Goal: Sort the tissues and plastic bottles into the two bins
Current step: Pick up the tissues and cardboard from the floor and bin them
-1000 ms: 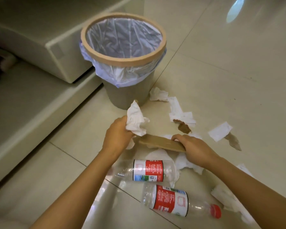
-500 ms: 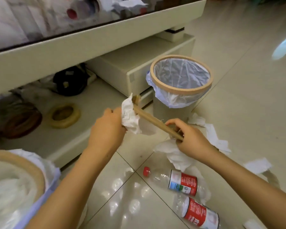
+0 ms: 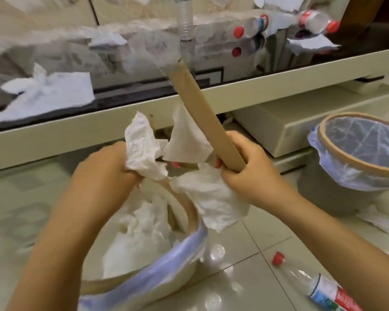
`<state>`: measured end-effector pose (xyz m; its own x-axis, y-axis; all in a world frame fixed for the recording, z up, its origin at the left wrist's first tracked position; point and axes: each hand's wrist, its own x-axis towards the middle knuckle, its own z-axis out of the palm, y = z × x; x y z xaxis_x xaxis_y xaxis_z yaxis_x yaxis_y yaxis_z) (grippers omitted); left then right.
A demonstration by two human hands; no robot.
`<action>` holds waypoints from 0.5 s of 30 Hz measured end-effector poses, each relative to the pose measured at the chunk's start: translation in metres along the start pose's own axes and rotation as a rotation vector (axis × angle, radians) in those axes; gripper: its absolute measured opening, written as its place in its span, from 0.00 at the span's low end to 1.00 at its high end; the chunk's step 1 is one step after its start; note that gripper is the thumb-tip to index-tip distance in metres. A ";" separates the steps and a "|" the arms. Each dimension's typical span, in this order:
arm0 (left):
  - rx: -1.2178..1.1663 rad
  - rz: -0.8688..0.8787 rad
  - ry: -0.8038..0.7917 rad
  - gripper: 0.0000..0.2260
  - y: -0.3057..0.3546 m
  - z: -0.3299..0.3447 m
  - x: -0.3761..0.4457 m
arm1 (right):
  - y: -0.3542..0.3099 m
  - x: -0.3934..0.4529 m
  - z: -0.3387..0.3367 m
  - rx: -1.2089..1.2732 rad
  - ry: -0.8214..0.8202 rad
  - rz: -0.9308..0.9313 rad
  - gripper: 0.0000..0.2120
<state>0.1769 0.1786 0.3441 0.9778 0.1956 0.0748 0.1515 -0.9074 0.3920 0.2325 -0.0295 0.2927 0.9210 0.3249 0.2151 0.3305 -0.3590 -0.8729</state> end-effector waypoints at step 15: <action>0.267 -0.238 -0.218 0.25 -0.087 0.034 0.000 | 0.012 0.007 0.122 0.003 -0.342 0.144 0.27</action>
<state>0.1686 0.2451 0.2783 0.9145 0.3538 -0.1963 0.3807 -0.9167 0.1212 0.2174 0.0755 0.2303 0.8355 0.5452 -0.0686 0.2016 -0.4202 -0.8848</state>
